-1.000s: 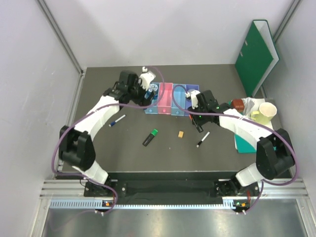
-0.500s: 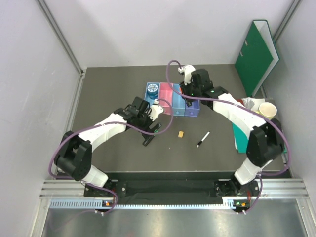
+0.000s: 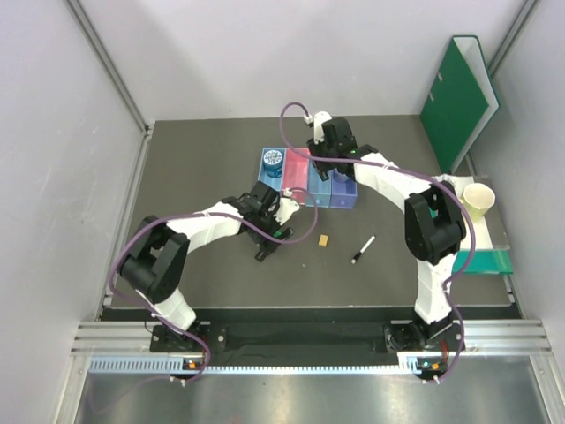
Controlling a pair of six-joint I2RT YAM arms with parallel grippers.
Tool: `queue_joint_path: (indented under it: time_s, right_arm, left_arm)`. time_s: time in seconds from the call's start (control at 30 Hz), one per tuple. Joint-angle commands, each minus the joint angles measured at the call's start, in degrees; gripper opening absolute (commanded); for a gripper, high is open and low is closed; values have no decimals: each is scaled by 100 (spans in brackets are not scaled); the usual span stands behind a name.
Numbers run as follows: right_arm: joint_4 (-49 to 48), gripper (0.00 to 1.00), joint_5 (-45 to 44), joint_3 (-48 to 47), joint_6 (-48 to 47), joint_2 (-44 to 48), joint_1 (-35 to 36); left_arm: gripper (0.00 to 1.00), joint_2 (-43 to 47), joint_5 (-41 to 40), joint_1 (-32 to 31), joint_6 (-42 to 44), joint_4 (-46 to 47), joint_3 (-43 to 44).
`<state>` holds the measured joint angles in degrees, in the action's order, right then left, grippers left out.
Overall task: Sort the stationery into containers
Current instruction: Pick up the pen from the center of the board.
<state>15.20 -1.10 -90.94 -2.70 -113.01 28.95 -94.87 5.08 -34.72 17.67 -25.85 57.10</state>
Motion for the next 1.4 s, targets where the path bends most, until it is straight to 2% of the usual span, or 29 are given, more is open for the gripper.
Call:
queue_joint_path:
  time_s: [0.0,0.23,0.43,0.57,0.67,0.83,0.9,0.93,1.0,1.03,1.07,1.13,1.37]
  right_arm:
    - [-404,14,-127,-469,103,-221,-39]
    - [-492,16,-162,-382,173,-432,-47]
    - [-553,17,-171,-171,235,-450,-56]
    - [-615,17,-223,-12,235,-423,-65]
    - [-676,18,-250,155,235,-353,-56]
    - [-729,21,-329,374,243,-309,-56]
    - [-720,26,-347,401,235,-283,-65]
    - [-712,35,-355,419,243,-257,-65]
    - [-694,46,-329,436,226,-178,-65]
    - [-694,62,-320,454,209,-134,-65]
    - [-703,70,-312,463,191,-73,-65]
    - [-703,80,-311,489,147,103,-65]
    - [-633,91,-452,691,94,832,-109]
  left_arm:
    - [82,-102,28,-9,-80,317,187]
    - [60,-172,72,-8,-106,396,82]
    - [48,-181,133,-9,-150,422,108]
    - [35,-181,160,-9,-167,396,170]
    - [30,-155,169,-8,-176,326,257]
    - [27,-49,134,-8,-238,168,573]
    - [26,-23,134,-17,-247,80,679]
    - [26,21,125,-9,-264,45,793]
    - [25,56,116,-9,-273,-87,908]
    - [24,117,116,-8,-273,-131,1021]
    - [23,144,107,-8,-264,-218,1083]
    - [22,241,107,-9,-273,-280,1250]
    - [20,425,63,-8,-264,-430,1848]
